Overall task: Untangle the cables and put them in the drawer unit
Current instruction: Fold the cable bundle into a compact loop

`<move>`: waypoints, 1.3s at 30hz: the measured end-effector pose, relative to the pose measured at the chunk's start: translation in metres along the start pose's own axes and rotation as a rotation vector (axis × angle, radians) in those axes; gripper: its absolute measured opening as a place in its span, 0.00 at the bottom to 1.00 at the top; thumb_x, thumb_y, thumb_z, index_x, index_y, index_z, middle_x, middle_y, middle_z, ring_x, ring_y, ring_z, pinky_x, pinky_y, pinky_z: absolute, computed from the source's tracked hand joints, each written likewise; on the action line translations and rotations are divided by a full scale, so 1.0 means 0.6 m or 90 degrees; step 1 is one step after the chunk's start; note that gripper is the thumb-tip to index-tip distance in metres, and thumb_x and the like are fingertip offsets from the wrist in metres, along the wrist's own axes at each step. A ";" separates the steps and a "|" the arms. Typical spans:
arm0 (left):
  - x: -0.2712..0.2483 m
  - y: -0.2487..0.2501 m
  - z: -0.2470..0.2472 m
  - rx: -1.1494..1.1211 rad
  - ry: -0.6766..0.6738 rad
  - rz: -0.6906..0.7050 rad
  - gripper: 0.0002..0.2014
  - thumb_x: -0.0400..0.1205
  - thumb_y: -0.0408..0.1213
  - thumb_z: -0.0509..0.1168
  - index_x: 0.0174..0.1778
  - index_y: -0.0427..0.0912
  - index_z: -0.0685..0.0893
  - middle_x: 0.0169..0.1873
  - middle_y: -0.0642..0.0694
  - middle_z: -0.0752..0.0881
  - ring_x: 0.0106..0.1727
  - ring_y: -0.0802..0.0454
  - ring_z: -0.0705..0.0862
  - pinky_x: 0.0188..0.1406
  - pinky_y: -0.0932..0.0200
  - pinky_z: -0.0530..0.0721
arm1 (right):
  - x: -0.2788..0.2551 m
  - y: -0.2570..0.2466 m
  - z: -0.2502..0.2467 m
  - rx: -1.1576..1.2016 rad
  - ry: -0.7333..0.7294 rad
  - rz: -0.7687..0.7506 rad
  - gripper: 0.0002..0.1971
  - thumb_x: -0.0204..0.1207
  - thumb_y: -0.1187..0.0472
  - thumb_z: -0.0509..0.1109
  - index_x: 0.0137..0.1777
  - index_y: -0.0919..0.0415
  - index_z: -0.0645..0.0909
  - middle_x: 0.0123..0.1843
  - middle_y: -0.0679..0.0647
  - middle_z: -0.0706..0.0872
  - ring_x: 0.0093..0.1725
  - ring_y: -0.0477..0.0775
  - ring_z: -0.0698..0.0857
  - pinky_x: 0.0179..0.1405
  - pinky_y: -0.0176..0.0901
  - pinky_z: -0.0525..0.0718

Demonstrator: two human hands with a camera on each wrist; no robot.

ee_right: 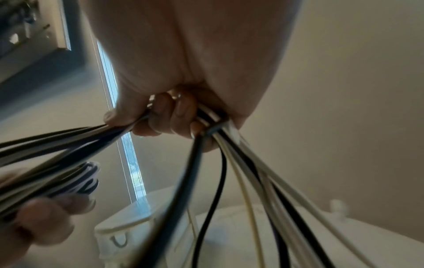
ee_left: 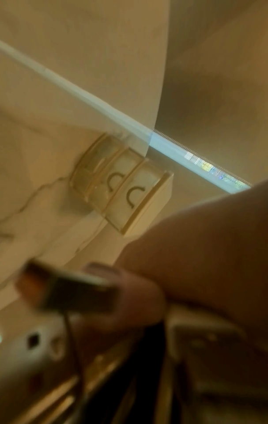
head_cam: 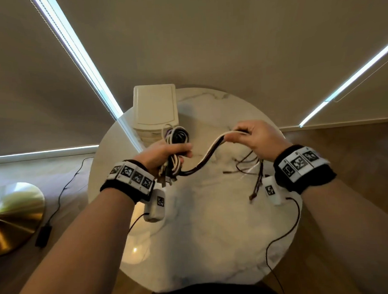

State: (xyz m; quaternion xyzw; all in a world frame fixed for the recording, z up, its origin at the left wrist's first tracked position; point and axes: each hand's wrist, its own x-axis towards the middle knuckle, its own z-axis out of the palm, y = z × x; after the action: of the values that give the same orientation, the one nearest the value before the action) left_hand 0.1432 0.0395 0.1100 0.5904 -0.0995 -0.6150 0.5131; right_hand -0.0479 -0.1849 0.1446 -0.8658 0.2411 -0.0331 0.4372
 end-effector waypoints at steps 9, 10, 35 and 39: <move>-0.024 0.013 0.094 -0.004 -0.084 0.096 0.07 0.87 0.29 0.66 0.58 0.33 0.86 0.50 0.39 0.93 0.31 0.61 0.87 0.30 0.68 0.85 | 0.050 -0.048 0.002 -0.045 0.014 -0.063 0.17 0.76 0.37 0.74 0.45 0.51 0.88 0.34 0.51 0.86 0.35 0.54 0.82 0.41 0.58 0.82; -0.022 0.012 0.093 0.011 -0.075 0.108 0.06 0.86 0.28 0.66 0.55 0.33 0.87 0.45 0.42 0.93 0.31 0.61 0.87 0.31 0.68 0.85 | 0.052 -0.047 0.003 -0.049 0.021 -0.069 0.19 0.75 0.34 0.73 0.45 0.50 0.88 0.35 0.53 0.87 0.37 0.57 0.83 0.42 0.61 0.83; -0.001 -0.022 0.103 -0.277 -0.149 0.037 0.08 0.86 0.43 0.67 0.49 0.42 0.81 0.33 0.49 0.82 0.39 0.49 0.84 0.43 0.55 0.86 | 0.044 -0.035 0.019 -0.026 0.065 -0.066 0.16 0.76 0.35 0.74 0.46 0.47 0.89 0.36 0.52 0.88 0.39 0.56 0.85 0.42 0.59 0.83; -0.003 -0.019 0.100 -0.170 -0.122 0.058 0.22 0.80 0.57 0.72 0.55 0.42 0.82 0.34 0.49 0.83 0.36 0.52 0.85 0.39 0.58 0.84 | 0.040 -0.028 0.020 -0.041 0.062 -0.057 0.16 0.75 0.34 0.73 0.44 0.45 0.88 0.34 0.51 0.86 0.36 0.53 0.83 0.38 0.56 0.82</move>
State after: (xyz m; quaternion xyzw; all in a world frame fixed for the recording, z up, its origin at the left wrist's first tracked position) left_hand 0.0873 0.0170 0.1196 0.4506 -0.0921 -0.6525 0.6023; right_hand -0.0173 -0.1783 0.1465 -0.8869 0.2238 -0.0870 0.3947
